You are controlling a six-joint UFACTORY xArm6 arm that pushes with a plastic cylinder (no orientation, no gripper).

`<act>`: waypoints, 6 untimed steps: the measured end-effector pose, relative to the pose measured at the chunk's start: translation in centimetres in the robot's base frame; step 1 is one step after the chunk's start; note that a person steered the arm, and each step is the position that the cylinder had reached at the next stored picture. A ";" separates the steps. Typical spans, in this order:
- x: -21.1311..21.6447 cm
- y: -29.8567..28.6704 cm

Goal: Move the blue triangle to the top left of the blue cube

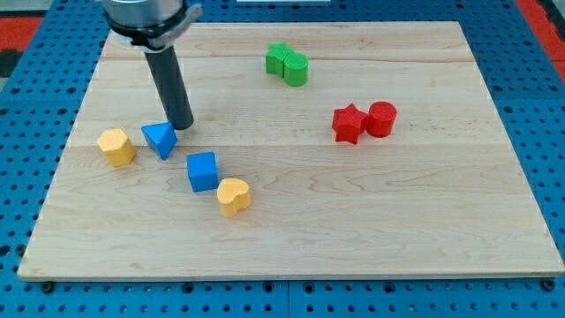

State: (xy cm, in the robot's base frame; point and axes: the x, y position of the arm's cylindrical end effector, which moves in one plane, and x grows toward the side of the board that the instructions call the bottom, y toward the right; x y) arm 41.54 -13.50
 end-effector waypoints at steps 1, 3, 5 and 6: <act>-1.5 -1.9; -0.3 -7.4; 3.7 -2.7; 3.6 -2.1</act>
